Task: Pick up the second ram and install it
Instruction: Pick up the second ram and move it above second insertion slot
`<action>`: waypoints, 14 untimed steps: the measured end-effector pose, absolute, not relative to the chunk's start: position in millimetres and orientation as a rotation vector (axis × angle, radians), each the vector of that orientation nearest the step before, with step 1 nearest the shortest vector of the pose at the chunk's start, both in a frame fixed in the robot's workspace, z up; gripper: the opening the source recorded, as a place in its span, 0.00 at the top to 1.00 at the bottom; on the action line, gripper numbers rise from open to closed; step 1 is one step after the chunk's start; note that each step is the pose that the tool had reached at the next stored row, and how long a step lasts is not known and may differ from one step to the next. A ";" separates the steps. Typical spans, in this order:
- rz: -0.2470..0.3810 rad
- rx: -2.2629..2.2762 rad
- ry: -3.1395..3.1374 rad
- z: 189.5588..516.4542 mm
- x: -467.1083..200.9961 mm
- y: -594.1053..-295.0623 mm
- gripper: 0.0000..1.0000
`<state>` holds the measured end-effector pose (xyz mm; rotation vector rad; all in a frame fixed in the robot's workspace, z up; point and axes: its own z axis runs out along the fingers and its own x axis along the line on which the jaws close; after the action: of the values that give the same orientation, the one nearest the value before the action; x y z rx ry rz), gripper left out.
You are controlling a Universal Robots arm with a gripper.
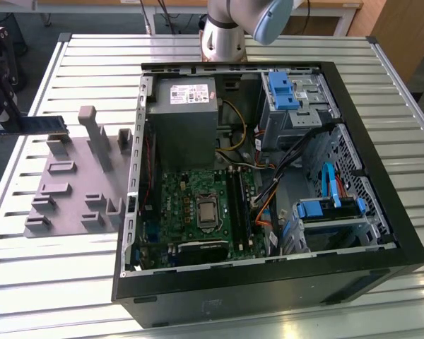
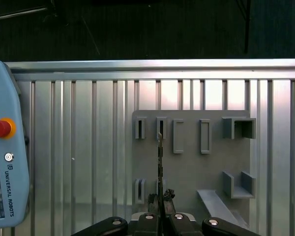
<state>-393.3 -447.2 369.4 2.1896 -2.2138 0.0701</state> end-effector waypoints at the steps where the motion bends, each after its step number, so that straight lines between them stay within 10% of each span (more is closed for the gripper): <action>1: 0.070 2.190 -2.214 369.4 -392.7 -447.2 0.86; 14: 0.070 2.190 -2.214 375.4 -391.8 -447.2 0.86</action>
<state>-391.8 -447.2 375.4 2.1899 -2.2136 0.0702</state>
